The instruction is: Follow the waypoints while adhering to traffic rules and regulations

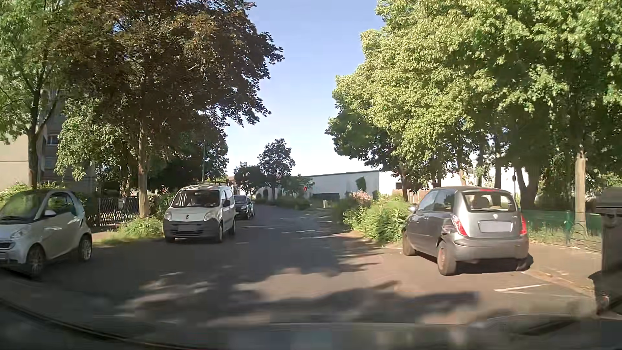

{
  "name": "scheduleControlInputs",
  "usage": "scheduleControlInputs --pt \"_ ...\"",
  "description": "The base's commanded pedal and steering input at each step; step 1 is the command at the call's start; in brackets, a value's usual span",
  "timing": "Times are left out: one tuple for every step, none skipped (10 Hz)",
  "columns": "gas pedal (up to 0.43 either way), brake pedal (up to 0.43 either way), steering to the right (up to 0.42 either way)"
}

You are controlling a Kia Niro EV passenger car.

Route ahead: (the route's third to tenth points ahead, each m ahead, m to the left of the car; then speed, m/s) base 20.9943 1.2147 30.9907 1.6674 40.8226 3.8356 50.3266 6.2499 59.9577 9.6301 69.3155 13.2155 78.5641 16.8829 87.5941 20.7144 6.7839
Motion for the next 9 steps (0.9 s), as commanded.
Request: scheduleControlInputs --pt "0.028 0.000 -0.010" --pt "0.028 0.000 -0.010" --pt "0.028 0.000 -0.011" --pt "0.028 0.000 -0.011" --pt "0.028 0.000 -0.012" --pt "0.028 0.000 -0.014" --pt "0.028 0.000 -0.016" --pt "0.028 0.000 -0.016" --pt "0.028 0.000 -0.016"
